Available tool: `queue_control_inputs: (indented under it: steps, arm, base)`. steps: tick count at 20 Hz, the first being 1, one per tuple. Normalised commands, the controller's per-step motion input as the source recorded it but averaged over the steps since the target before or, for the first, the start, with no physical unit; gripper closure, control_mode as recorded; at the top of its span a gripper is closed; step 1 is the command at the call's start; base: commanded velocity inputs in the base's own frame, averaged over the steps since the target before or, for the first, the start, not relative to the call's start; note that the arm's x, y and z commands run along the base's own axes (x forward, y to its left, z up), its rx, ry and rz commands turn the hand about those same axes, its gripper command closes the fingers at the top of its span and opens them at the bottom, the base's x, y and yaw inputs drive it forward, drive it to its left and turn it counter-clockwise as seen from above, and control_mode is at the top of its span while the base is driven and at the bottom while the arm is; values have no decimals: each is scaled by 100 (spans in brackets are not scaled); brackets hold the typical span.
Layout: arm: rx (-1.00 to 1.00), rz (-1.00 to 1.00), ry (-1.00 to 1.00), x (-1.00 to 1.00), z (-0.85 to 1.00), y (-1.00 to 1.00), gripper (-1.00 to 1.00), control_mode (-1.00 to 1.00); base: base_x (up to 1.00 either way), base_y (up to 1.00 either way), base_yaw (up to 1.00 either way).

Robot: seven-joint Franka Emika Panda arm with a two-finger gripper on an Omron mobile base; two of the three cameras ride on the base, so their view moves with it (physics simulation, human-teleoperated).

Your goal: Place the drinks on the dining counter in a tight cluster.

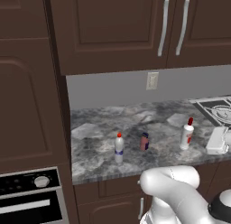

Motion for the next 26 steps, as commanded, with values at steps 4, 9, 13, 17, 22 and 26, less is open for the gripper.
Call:
queue_control_inputs:
  steps: [4, 9, 13, 17, 22, 26]
  arm:
    - [-1, 7, 0, 17, -25, 0, -100, -100]
    - [0, 6, 0, 25, -9, 0, -100, -100]
    - [0, 3, 0, 23, -1, -3, -100, -100]
    - [0, 0, 0, 9, 0, -22, -100, -100]
    - [0, 0, 0, 15, 0, -13, -100, -100]
    - [0, 0, 0, 2, 0, 0, -100, -100]
  base:
    - [0, 0, 0]
    - [0, 0, 0]
    - [0, 0, 0]
    - [0, 0, 0]
    - [0, 0, 0]
    - [0, 0, 0]
